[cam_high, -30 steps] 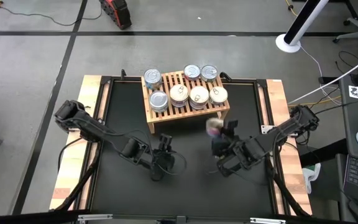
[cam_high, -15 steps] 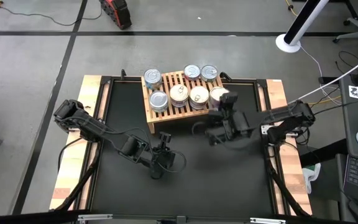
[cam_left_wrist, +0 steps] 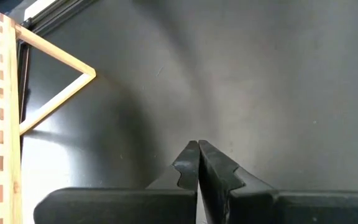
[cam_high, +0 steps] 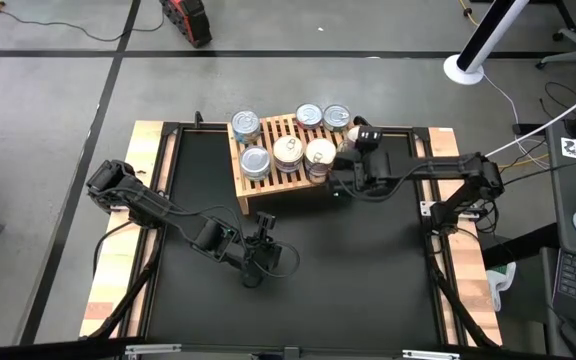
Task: Stack canned seafood by type on shelf
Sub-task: Put the blue tuna can on the shelf
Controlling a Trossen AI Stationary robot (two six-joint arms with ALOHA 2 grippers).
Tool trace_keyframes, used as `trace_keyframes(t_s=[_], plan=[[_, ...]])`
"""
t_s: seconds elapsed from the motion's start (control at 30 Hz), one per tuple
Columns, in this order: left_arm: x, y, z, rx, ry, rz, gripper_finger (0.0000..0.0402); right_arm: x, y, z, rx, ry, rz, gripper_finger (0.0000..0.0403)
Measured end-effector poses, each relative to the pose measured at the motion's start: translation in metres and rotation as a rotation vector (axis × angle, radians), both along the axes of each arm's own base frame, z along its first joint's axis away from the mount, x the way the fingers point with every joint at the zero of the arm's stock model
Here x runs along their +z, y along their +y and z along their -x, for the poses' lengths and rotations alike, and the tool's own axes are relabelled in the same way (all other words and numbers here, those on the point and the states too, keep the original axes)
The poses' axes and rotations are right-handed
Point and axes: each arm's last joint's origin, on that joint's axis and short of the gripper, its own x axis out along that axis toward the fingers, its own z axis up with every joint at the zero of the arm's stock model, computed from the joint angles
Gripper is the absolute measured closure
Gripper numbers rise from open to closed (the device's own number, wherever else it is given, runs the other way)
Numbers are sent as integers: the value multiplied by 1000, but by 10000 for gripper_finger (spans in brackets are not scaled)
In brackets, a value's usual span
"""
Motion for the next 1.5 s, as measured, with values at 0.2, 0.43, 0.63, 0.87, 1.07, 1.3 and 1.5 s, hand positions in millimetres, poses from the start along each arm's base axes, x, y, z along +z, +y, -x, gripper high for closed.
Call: trace_keyframes(t_s=[0.2,0.43,0.63,0.87,1.07,1.3,1.5], plan=[[0,0,0,1,0,1,398,0,-12,-7,8,-20,-33,226],[0,0,0,4,-1,4,400,-1,-18,-9,-4,-40,-69,226],[0,0,0,2,-1,3,399,-2,-17,-9,11,-36,-91,226],[0,0,0,2,-1,3,397,-2,-16,-9,15,-36,-117,212],[0,0,0,2,-1,3,399,-1,-17,-10,13,-34,-70,200],[0,0,0,2,-1,3,400,-1,-14,-10,21,-30,-63,220],[0,0,0,2,-1,3,397,-1,0,-10,70,-14,-68,212]])
